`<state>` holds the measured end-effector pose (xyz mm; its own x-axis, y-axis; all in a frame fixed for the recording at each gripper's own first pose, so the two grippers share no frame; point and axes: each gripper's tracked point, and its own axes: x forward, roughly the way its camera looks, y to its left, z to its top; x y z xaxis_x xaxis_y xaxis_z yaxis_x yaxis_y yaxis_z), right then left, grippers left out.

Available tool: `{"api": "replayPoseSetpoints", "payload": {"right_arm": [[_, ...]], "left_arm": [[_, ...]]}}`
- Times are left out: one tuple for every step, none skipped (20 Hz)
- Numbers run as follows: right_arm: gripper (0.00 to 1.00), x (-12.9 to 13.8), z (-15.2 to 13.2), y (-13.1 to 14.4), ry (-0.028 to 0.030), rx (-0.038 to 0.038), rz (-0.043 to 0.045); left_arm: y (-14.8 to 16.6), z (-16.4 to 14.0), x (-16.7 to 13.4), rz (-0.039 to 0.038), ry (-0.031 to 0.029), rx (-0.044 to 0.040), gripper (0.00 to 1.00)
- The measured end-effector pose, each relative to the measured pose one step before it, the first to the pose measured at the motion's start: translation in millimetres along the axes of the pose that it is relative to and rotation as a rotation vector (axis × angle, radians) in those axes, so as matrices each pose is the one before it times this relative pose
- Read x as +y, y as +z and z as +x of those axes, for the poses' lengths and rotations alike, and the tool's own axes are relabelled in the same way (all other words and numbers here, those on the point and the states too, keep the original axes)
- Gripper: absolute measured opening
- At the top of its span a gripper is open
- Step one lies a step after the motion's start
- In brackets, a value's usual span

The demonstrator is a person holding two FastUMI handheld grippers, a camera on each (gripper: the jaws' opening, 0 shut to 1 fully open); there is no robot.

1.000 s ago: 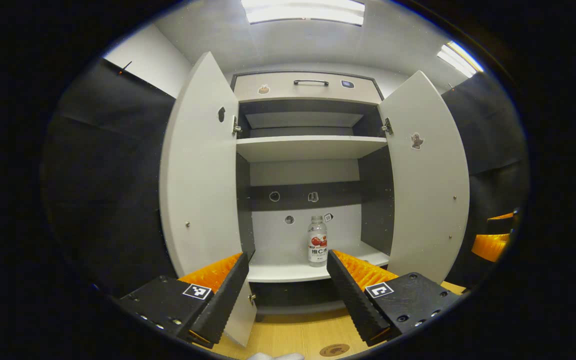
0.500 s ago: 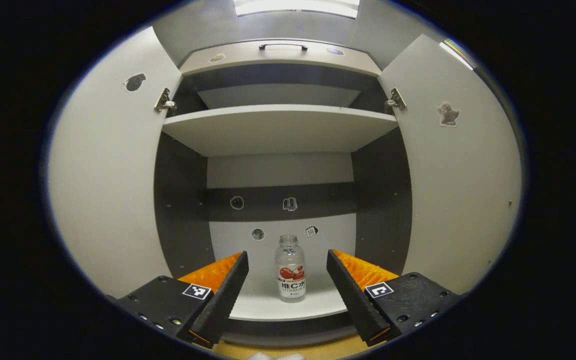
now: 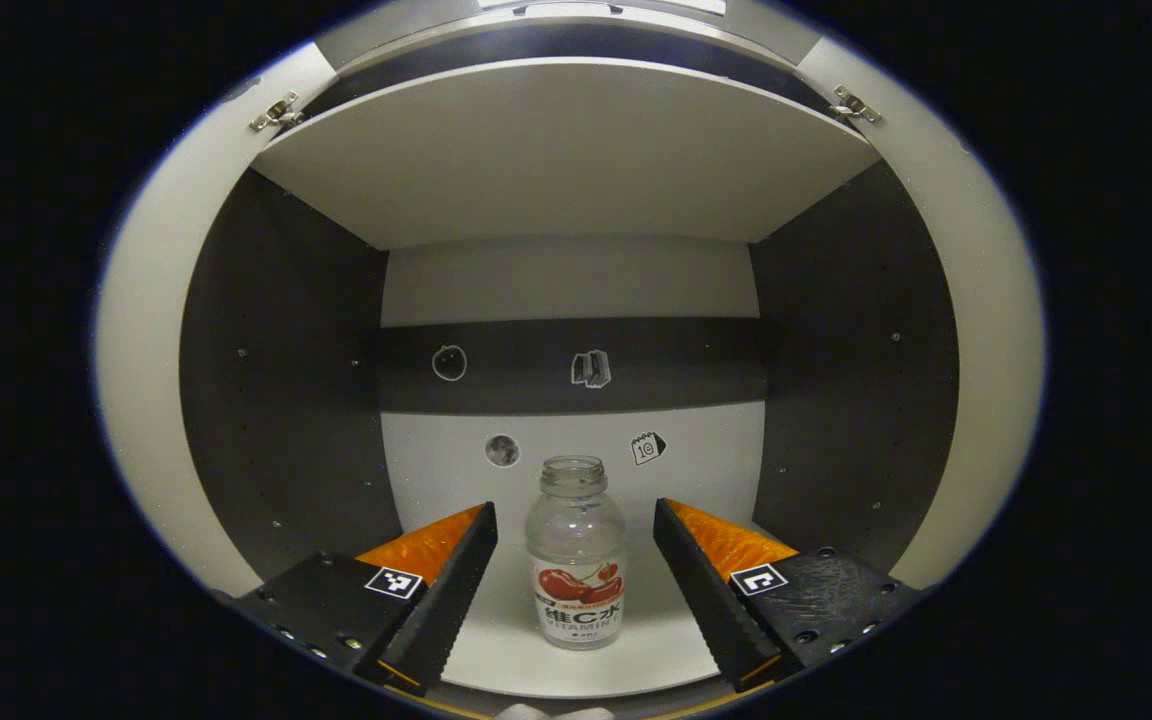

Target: Grasp the bottle in the cabinet with the left hand and place it on the coaster, then close the right door with the right hand and the left door with the left hand.

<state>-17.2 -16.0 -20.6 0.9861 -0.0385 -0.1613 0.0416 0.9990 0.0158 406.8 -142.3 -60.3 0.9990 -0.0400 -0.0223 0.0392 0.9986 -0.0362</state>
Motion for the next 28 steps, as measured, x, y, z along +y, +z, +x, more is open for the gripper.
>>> {"api": "replayPoseSetpoints", "payload": {"right_arm": [[0.83,-0.82,0.44,0.22,-0.00537,0.00106,-0.00102],[0.83,-0.79,1.17,-0.35,-0.0035,-0.00062,-0.00108],[0.83,-0.51,0.91,0.31,-0.00342,-0.00166,0.00032],[0.83,-0.64,0.31,-0.1,-0.00379,-0.00127,0.00047],[0.83,0.11,0.31,-0.15,-0.00047,0.00164,-0.00053],[0.83,0.12,-0.91,-0.42,0.00149,0.0023,0.00141],[0.83,1.08,-0.67,0.41,0.00543,-0.00143,-0.00008],[0.83,-0.55,1.13,-0.09,0.00006,-0.00099,-0.00306],[0.83,-1.35,-0.33,-0.03,-0.00424,0.00371,-0.0023],[0.83,0.9,-1.1,-0.35,0.00242,0.00148,0.00178],[0.83,0.98,0.17,0.5,0.00097,-0.00214,0.00248],[0.83,-0.03,0.8,0.28,-0.00196,-0.00318,0.00075],[0.83,-0.05,0.24,0.8,-0.00114,-0.00353,0.00065],[0.83,0.68,0.42,0.3,0.00144,-0.00381,0.00213],[0.83,0.74,0.01,0.23,0.00242,-0.00082,0.00291],[0.83,1.34,0.03,0.65,0.00467,-0.00363,0.00341],[0.83,0.93,0.12,0.15,0.00334,-0.0006,0.00213],[0.83,0.62,-0.4,-0.32,0.00412,0.00154,0.00112],[0.83,0.43,-0.67,-0.58,0.00272,0.00268,0.00074],[0.83,0.6,-0.92,-0.65,0.00121,0.00181,0.00063],[0.83,-0.12,-0.49,0.32,-0.00184,-0.00138,0.00328],[0.83,1.67,0.68,-0.48,0.00375,0.00065,0.00382],[0.83,0.87,-0.17,-0.04,0.00136,0.0002,0.00534],[0.83,0.71,-0.69,-0.92,0.00183,0.00364,0.00444],[0.83,0.6,-1.07,-0.84,0.00011,0.00575,0.00311],[0.83,0.38,-1.31,-0.86,-0.00108,0.00589,0.00256],[0.83,-0.32,-1.2,-0.5,-0.00334,0.00481,0.00073],[0.83,-1.07,-0.54,-1.47,-0.005,0.00469,-0.00209]], "left_arm": [[-0.84,4.25,0.49,0.01285,0.00623,-0.00072,0.96],[-1.84,5.36,1.4,0.01184,0.01147,-0.0007,0.96],[-2.69,3.69,-1.43,0.00092,0.00392,0.0004,0.96],[-3.92,3.16,-1.1,0.00037,-0.00085,0.00593,0.96],[-5.86,5.22,-0.44,0.00326,-0.0001,0.01368,0.96],[-4.47,2.87,-0.29,-0.0003,-0.00017,0.01012,0.96],[-4.37,3.49,2.16,0.00404,0.00705,0.00696,0.95],[-1.71,1.64,2.19,0.0039,0.00396,0.00443,0.91],[2.63,-0.88,-0.81,0.00286,0.00447,-0.00669,0.81],[0.81,-3.62,-3.6,-0.00708,-0.01497,0.00994,0.8],[0.29,-0.93,-0.27,-0.00918,-0.01531,0.00125,0.78],[1.32,-0.82,0.47,-0.0041,-0.01082,-0.00266,0.78],[2.61,-0.21,2.58,0.00407,-0.00006,-0.00592,0.76],[5.16,-3.83,0.43,0.0031,0.00084,-0.00979,0.76],[5.81,-5.7,-2.21,-0.00185,-0.00781,-0.00646,0.76],[4.76,-7.22,-1.22,-0.00293,-0.0094,-0.00546,0.76],[6.7,-12.08,0.58,0.00273,-0.00623,-0.01312,0.76],[7.15,-11.17,-2.39,0.00932,-0.01143,-0.01614,0.76],[5.59,-14.65,-4.88,0.01186,-0.01226,-0.00745,0.76],[3.78,-11.68,-2.35,0.0086,-0.01163,-0.00974,0.76],[3.31,-10.88,-4.13,0.00575,-0.01308,-0.00806,0.76],[2.85,-12.28,-3.91,0.00228,-0.01494,-0.01643,0.76],[1.11,-10.57,-2.97,0.00349,-0.02616,-0.02173,0.76],[0.83,-12.27,-4.0,0.00757,-0.02209,-0.01666,0.76],[2.5,-12.86,-4.08,0.01266,-0.01193,-0.01047,0.76],[1.13,-12.33,-4.95,0.01233,-0.01181,-0.00724,0.76],[0.6,-11.99,-8.67,0.00675,-0.01549,-0.01096,0.73],[-1.25,-11.92,-6.96,-0.00173,-0.01426,-0.00834,0.76]]}}
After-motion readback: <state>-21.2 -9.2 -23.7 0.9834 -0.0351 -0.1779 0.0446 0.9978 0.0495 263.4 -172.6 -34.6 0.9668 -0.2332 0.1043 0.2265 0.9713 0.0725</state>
